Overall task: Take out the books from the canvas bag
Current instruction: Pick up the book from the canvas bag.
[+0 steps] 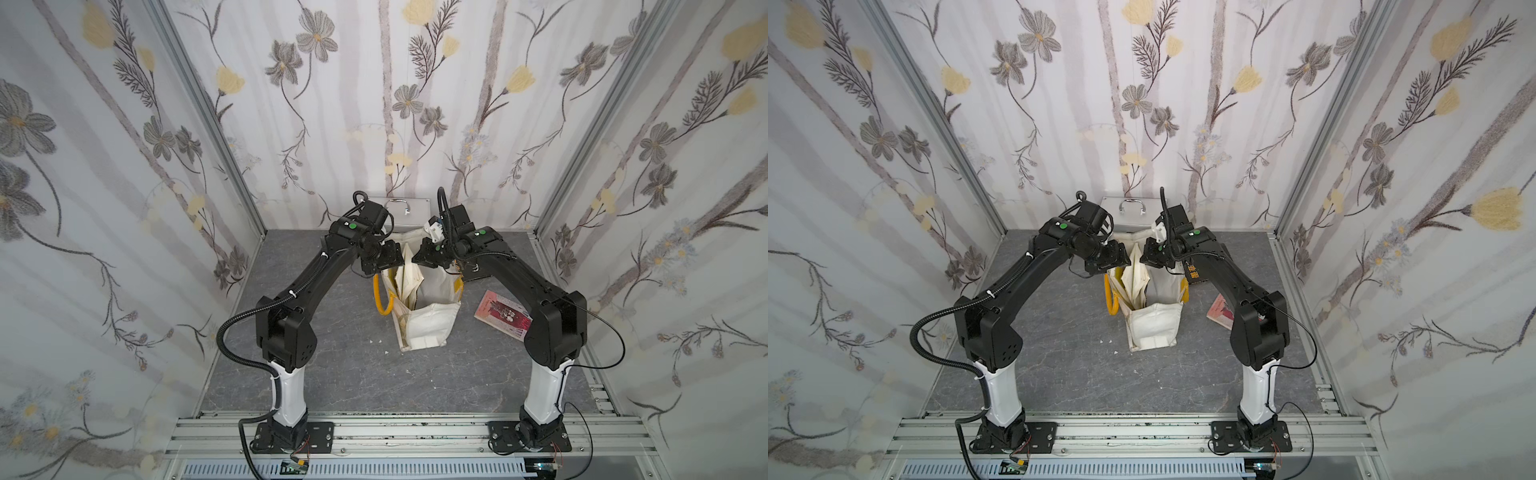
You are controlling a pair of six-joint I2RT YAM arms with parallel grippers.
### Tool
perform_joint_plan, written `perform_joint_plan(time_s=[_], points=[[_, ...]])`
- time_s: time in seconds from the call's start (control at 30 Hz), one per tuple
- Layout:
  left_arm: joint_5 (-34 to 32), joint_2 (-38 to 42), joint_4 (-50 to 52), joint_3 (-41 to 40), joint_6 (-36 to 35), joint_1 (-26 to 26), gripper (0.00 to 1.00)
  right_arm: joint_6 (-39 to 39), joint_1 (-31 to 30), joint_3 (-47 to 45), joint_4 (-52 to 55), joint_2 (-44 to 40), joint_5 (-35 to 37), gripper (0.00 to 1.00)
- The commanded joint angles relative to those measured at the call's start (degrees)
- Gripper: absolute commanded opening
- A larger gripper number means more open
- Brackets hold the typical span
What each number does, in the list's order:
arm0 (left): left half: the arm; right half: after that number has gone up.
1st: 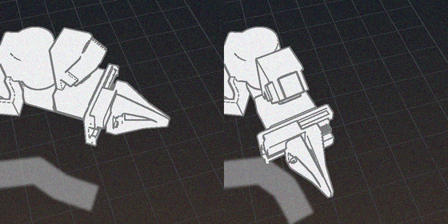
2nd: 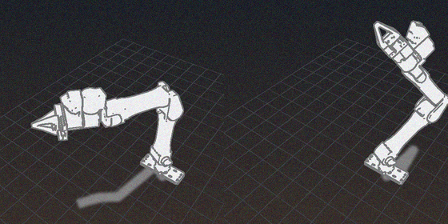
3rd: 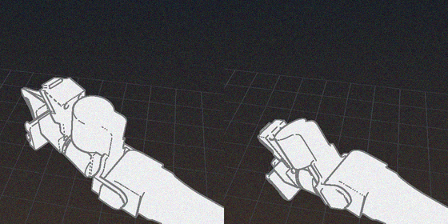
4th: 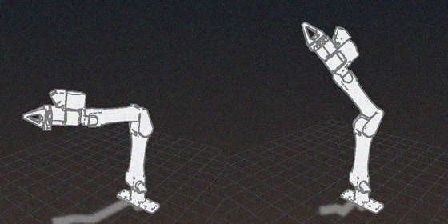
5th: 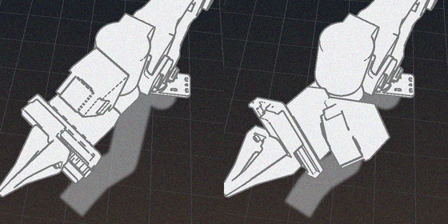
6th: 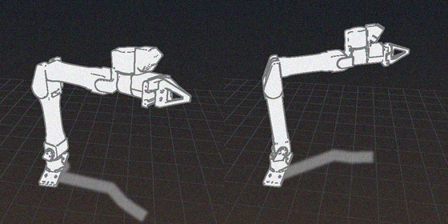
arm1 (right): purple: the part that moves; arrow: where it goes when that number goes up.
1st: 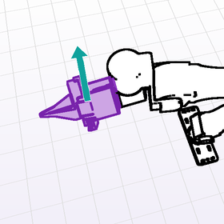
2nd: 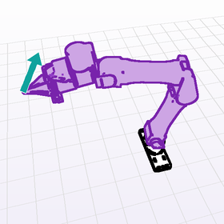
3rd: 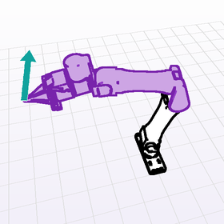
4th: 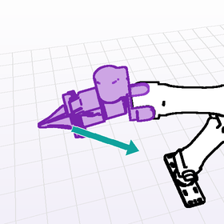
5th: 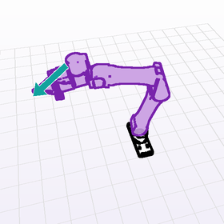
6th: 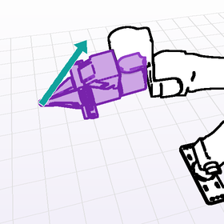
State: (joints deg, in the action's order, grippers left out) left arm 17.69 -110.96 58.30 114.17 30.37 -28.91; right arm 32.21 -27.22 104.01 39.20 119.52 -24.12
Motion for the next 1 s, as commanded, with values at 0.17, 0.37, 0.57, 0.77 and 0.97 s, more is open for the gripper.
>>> perform_joint_plan(time_s=[0.17, 0.37, 0.57, 0.77, 0.97], points=[[-4.53, -0.85, 2.88, 2.29, -0.20, 0.16, 0.73, -2.13, 0.61, -2.27, 4.70, -1.10, 7.89, 0.00], [-9.23, -2.55, 2.96, 2.12, 0.02, -0.54, 0.73, -3.03, 1.03, -2.25, 5.28, -1.47, 7.80, 0.00], [-9.35, -5.95, 3.16, 3.57, 0.20, -2.13, 0.72, -3.03, 1.03, -2.05, 4.81, -1.40, 6.20, 0.00], [-4.92, -7.52, 0.51, 1.84, 2.22, -3.51, 0.80, -1.45, 0.97, -1.61, 2.22, -1.63, 2.37, 0.17], [-3.22, -7.52, -2.20, -0.49, 3.30, -3.91, 0.80, 1.32, 1.22, -1.61, -2.54, -0.28, -3.82, 0.60]])
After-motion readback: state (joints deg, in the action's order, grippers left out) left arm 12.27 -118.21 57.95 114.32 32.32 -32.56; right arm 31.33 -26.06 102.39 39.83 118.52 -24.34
